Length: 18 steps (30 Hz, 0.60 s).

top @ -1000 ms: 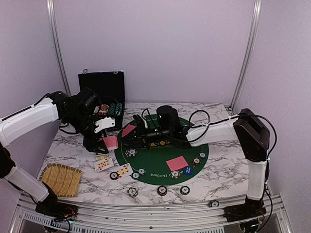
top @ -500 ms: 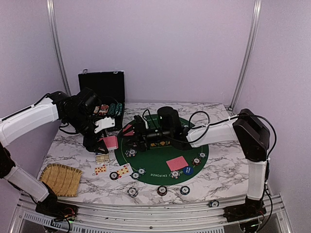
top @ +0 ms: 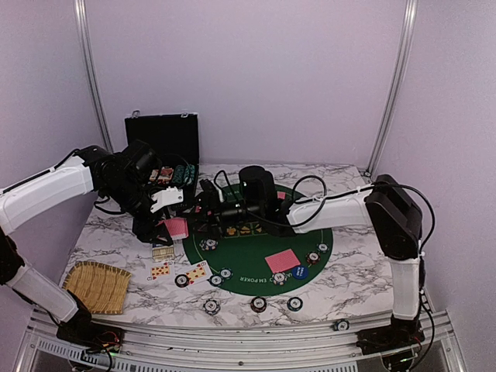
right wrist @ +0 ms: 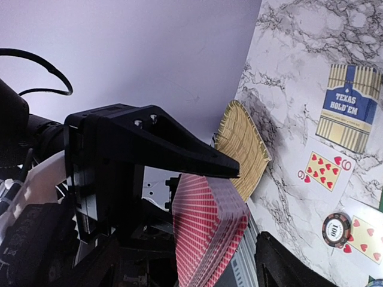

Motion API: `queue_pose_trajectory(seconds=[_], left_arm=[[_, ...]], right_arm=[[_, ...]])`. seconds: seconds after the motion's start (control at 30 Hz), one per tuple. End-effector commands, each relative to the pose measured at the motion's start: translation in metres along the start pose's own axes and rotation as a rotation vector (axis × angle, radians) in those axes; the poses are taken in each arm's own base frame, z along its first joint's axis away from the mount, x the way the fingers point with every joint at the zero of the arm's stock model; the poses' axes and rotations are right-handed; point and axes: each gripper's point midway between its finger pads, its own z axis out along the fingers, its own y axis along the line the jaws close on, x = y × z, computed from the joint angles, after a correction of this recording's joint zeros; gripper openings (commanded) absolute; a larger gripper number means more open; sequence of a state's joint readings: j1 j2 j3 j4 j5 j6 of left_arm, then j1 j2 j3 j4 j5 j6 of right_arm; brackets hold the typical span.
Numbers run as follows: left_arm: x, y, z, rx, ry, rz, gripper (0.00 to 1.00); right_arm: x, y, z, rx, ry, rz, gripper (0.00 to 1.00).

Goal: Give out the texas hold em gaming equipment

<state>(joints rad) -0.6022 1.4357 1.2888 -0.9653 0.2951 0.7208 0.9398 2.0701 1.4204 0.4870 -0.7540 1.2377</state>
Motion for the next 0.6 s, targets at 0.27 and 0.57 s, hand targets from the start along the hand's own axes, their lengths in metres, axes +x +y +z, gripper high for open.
queue_pose_trajectory(seconds=[0.27,0.57], left_arm=[[-0.006,-0.002,-0.010,-0.009,-0.034,0.013,0.00],[-0.006,-0.002,-0.008,-0.005,-0.033,0.008,0.00]], right_arm=[[0.008,-0.012,0.032,-0.011,0.067,0.019,0.75],[0.010,-0.020,0.056,-0.030,0.110,0.032,0.76]])
